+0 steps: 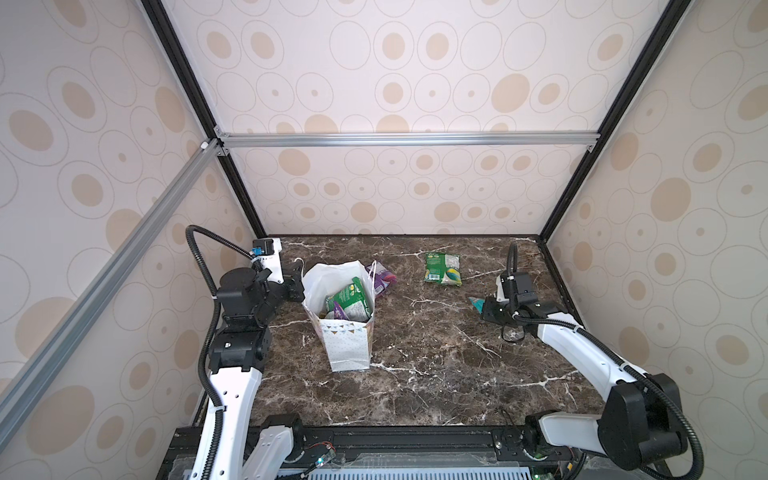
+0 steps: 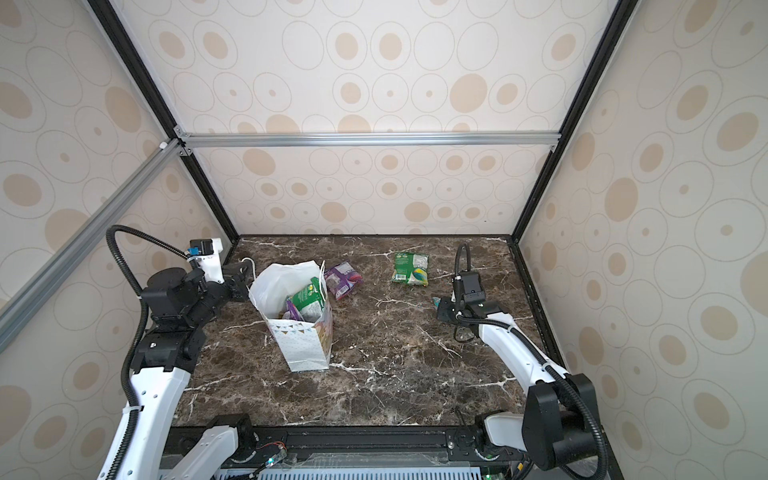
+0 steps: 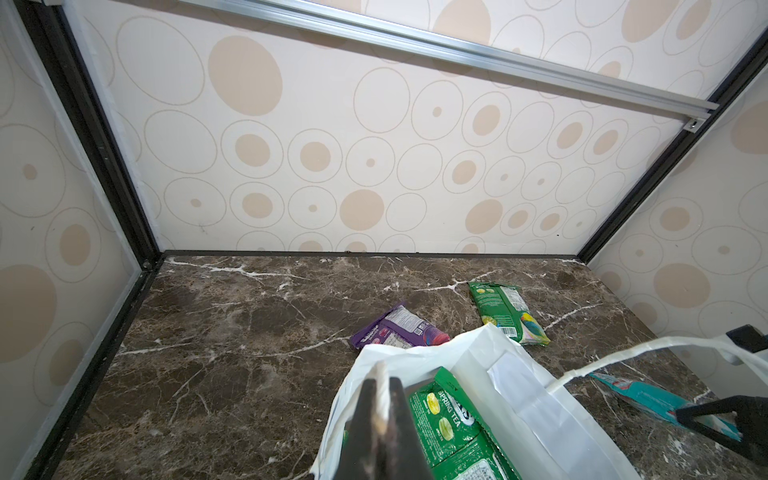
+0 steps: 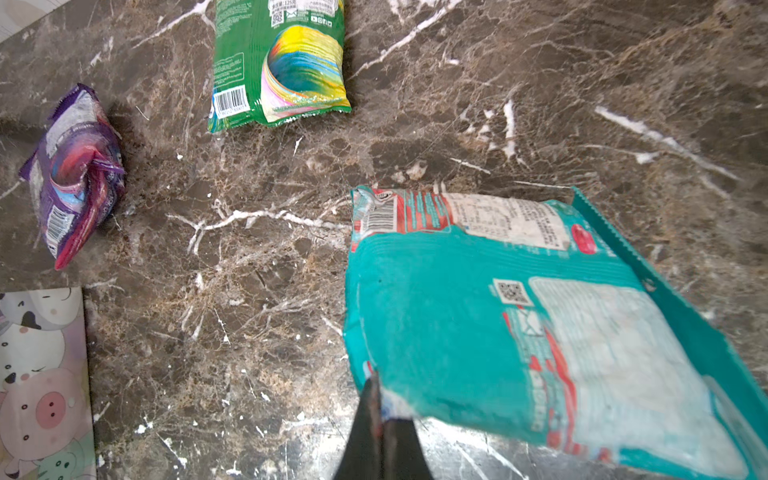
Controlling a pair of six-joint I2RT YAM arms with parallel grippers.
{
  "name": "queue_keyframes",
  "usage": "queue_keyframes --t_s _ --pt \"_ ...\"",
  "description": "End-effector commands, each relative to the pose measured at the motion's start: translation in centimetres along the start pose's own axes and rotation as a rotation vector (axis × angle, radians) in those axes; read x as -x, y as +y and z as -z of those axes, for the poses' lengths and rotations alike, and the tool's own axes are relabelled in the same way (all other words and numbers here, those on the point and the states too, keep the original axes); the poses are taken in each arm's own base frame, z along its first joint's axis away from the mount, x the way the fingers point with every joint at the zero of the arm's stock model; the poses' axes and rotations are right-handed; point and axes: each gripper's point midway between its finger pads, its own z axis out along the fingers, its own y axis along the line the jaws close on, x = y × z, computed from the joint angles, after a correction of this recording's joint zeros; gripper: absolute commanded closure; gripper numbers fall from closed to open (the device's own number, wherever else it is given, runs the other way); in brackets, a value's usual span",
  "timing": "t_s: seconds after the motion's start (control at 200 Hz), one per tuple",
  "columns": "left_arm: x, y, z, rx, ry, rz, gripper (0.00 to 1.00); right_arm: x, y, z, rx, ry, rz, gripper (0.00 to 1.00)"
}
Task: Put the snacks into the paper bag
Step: 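Close the right gripper on the teal packet and lift it, then carry the teal packet toward the paper bag with the right gripper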
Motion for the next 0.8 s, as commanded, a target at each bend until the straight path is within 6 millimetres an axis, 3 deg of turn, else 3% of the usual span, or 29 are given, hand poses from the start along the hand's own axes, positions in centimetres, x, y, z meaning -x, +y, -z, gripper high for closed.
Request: queue_keyframes --t_s 0.0,0.315,0.795 --pt "0.7 -0.3 0.5 -0.011 -0.022 -0.016 1.0 1.6 0.7 2.1 -0.007 -0.06 0.041 1.0" --pt "0.8 -0.4 0.7 -0.013 -0.027 -0.016 1.0 3.0 2.2 5.0 0.006 -0.096 0.105 1.0" --pt "1.0 -0.4 0.8 -0.012 -0.033 -0.019 1.0 4.6 9.7 10.4 0.159 -0.201 0.339 1.0"
